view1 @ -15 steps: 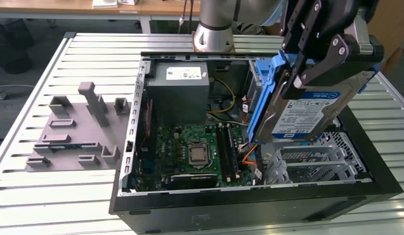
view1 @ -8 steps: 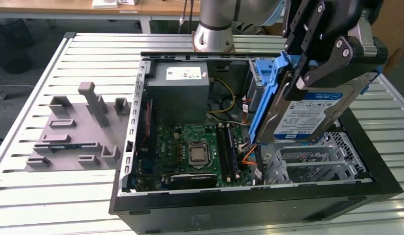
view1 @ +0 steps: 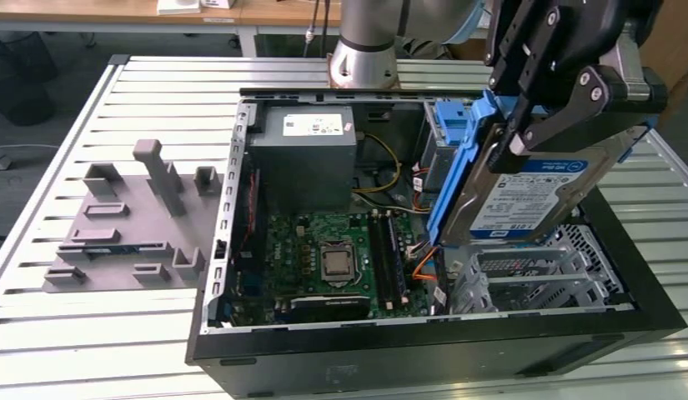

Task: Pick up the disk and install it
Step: 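Insert the disk into the insertion slot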

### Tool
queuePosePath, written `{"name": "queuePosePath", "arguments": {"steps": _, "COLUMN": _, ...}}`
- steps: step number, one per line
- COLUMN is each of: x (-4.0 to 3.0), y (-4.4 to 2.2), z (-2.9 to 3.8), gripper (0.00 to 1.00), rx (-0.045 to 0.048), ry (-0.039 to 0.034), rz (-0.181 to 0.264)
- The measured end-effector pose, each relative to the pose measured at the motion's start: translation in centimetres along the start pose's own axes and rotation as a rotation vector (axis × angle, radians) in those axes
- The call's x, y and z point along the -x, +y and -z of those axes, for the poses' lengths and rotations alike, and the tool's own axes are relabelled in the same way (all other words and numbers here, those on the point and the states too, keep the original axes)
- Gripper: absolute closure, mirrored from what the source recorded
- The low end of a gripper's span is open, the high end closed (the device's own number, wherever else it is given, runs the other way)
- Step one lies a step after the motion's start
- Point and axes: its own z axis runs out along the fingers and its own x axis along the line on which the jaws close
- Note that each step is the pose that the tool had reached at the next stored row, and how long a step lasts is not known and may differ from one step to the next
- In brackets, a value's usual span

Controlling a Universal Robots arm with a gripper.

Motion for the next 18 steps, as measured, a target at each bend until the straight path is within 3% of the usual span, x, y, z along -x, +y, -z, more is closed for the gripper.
{"name": "queuePosePath", "arguments": {"steps": 18, "x": -0.62, "y": -0.46, "z": -0.54, "gripper": 0.64, "rx": 0.0001, "ry": 0.0002, "rz": 0.0}}
